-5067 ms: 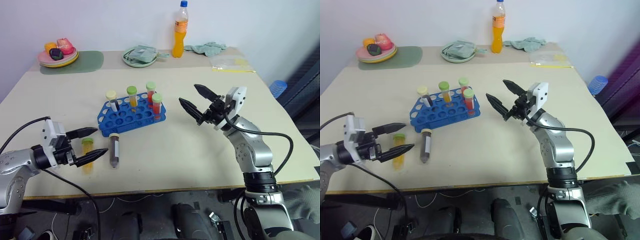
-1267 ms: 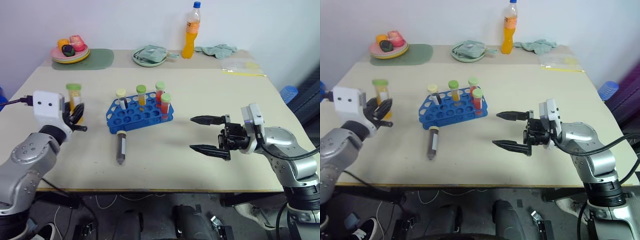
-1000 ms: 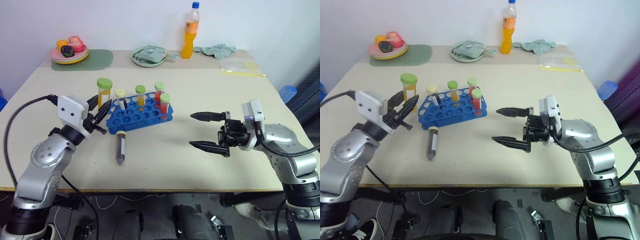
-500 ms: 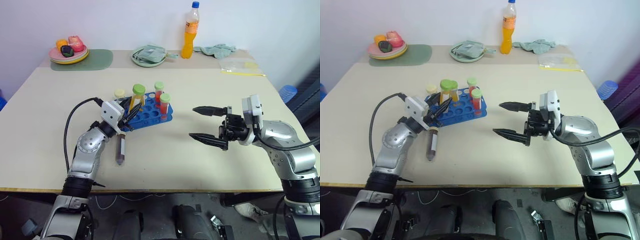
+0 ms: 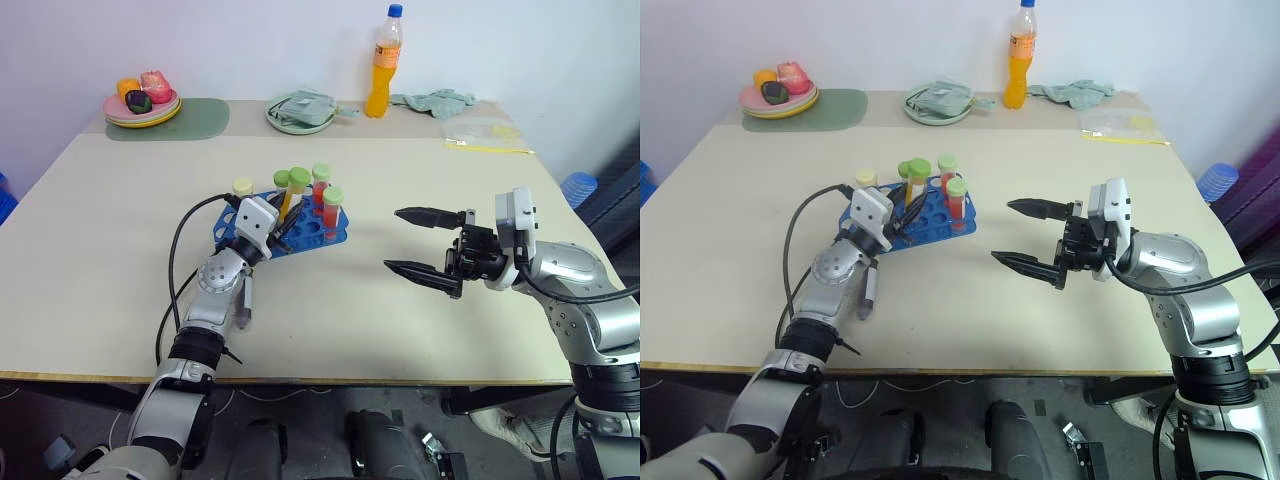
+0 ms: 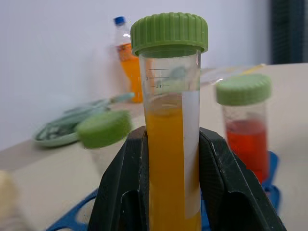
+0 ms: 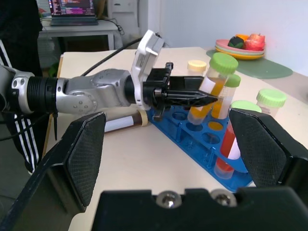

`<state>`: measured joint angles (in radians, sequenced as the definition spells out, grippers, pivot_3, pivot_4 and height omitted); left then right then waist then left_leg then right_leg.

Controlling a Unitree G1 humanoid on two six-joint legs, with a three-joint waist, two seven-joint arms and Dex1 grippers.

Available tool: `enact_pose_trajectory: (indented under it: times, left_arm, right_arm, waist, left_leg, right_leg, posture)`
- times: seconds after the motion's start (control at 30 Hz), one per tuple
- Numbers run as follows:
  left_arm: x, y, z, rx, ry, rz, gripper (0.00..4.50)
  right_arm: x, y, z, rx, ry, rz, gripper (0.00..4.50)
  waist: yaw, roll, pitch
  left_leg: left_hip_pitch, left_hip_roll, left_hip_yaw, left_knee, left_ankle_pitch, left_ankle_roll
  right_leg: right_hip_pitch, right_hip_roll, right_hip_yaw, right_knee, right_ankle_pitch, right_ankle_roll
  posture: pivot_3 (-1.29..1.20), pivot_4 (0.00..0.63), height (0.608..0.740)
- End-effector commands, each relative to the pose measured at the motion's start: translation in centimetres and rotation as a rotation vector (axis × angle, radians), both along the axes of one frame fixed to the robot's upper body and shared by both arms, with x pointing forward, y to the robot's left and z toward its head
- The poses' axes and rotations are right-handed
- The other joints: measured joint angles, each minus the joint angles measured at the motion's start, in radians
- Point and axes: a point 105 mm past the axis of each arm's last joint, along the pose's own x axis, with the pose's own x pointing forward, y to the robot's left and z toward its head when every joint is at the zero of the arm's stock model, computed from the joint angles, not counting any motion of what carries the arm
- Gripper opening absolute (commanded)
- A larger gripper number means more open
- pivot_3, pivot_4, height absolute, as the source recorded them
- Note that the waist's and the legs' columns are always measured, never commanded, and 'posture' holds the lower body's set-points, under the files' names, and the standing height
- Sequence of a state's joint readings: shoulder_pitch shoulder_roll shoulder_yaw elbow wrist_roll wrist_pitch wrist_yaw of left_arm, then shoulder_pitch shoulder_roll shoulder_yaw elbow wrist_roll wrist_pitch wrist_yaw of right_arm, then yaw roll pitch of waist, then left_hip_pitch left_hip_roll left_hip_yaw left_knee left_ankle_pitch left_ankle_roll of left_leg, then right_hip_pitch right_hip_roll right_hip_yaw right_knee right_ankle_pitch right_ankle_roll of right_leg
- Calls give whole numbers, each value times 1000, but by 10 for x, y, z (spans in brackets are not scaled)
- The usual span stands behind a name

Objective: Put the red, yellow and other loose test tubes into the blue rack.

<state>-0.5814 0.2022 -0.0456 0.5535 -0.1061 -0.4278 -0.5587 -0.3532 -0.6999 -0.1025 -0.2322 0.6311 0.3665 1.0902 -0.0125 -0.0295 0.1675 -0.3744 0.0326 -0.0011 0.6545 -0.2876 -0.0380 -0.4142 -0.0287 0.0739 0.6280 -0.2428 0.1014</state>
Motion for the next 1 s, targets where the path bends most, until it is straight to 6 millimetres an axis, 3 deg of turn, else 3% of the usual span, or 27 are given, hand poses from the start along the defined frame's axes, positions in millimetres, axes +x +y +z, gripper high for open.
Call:
enact_pose_trajectory:
  times: [0.03, 0.37, 0.57, 0.8, 0.83, 1.0]
  left_arm:
    - [-6, -1, 3, -16, -17, -45, 844]
    - [1, 8, -4, -62, 34, 9, 844]
    - [6, 27, -6, -203, 117, 69, 844]
    - [-1, 32, 3, -212, 98, 47, 4233]
    - [-3, 33, 6, -211, 94, 47, 4436]
    - [-14, 41, 18, -175, 71, 77, 4436]
  right_arm:
    - [-6, -5, 13, -14, -55, 4, 4500]
    - [-5, -8, 15, -27, -68, -5, 4500]
    - [-3, -8, 14, -34, -71, -6, 4500]
    - [-1, -7, 14, -32, -75, -5, 4500]
    - [-1, -6, 14, -33, -75, -3, 4500]
    - [-1, -5, 14, -31, -74, 3, 4500]
  waist:
    - [-1, 0, 0]
    - [-2, 0, 0]
    - [-5, 0, 0]
    - [-1, 0, 0]
    - [-1, 0, 0]
    - [-2, 0, 0]
  left_leg:
    - [0, 0, 0, 0, 0, 0]
    - [0, 0, 0, 0, 0, 0]
    - [1, 0, 0, 0, 0, 0]
    - [1, 0, -1, 0, 0, 0]
    - [0, 0, -1, 0, 0, 0]
    - [0, 0, -1, 0, 0, 0]
  right_leg:
    - [0, 0, 0, 0, 0, 0]
    - [0, 0, 0, 0, 0, 0]
    - [0, 0, 0, 0, 0, 0]
    - [0, 1, 0, 0, 0, 0]
    - [0, 0, 0, 0, 0, 0]
    - [0, 0, 0, 0, 0, 0]
  posture:
    - [0, 150, 740]
    - [0, 150, 740]
    - [0, 150, 740]
    - [0, 150, 740]
    - [0, 150, 740]
    - [0, 150, 740]
